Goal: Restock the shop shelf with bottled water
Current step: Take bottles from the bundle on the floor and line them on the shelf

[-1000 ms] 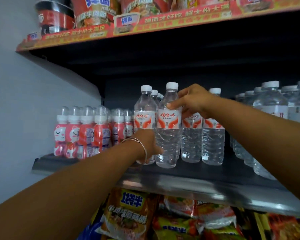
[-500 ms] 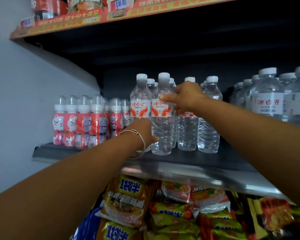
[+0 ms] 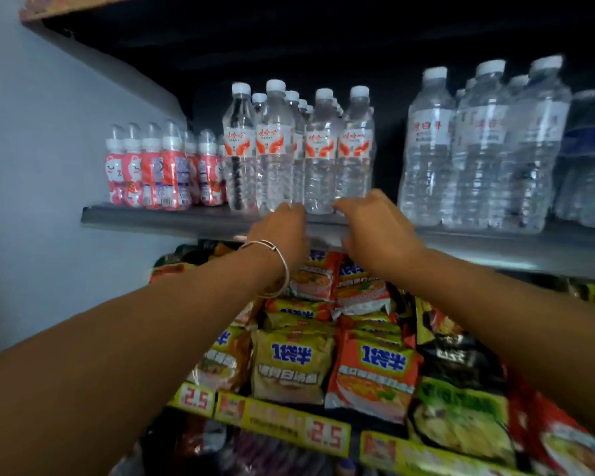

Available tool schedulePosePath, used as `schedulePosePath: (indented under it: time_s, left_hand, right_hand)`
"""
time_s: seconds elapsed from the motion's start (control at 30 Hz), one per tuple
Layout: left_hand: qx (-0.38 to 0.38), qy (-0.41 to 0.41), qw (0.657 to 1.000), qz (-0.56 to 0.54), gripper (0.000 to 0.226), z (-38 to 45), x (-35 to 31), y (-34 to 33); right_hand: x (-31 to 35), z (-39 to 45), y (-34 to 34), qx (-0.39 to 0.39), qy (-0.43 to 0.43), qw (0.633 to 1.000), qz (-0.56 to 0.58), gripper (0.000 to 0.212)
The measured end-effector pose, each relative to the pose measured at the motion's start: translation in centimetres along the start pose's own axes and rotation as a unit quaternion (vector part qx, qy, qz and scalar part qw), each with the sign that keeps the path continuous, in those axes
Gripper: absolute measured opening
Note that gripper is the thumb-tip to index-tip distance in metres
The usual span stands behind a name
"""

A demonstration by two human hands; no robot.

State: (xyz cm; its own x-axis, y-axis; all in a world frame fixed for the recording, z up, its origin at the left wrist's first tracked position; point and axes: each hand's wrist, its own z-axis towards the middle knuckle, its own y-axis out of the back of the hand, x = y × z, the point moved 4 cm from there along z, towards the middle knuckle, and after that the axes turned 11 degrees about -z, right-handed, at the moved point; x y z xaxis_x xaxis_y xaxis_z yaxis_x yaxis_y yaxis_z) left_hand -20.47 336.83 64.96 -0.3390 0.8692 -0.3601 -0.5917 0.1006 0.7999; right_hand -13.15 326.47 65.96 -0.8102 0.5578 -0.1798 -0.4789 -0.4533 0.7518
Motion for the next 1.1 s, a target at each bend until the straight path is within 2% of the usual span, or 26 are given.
schedulePosePath:
  time_s: [0.1,0.23,0.5,0.63,0.8,0.93,1.1]
  left_hand:
    - [0.016,0.018,0.999,0.023,0.038,-3.7,-0.9,-3.8]
    - [0.085,0.058,0.994,0.044,0.049,-9.4,-0.3,-11.8]
    - [0.223,0.099,0.968,0.053,0.046,-20.2,4.0,-30.2]
    - [0.294,0.104,0.949,0.039,0.054,-26.6,7.2,-40.0]
    - [0.383,0.14,0.912,0.051,0.066,-35.1,12.7,-51.8]
    - [0.425,0.173,0.888,0.036,0.058,-41.0,17.1,-60.4]
    - [0.451,0.185,0.871,0.056,0.059,-46.3,21.9,-69.9]
  right_hand:
    - [0.2,-5.4,-2.3,0.055,0.019,0.998,-0.012,0.042]
    - [0.6,-13.4,-8.8,0.169,0.015,0.986,0.003,0.046]
    - [1.3,-28.8,-24.3,0.341,0.008,0.939,0.034,0.037]
    - [2.4,-37.6,-33.4,0.415,0.003,0.908,0.049,0.033]
    - [4.8,-48.7,-44.7,0.505,-0.049,0.858,0.075,0.045]
    - [6.7,-56.4,-53.0,0.567,-0.071,0.817,0.075,0.043]
    - [8.5,-64.3,-63.2,0.613,-0.132,0.772,0.102,0.069]
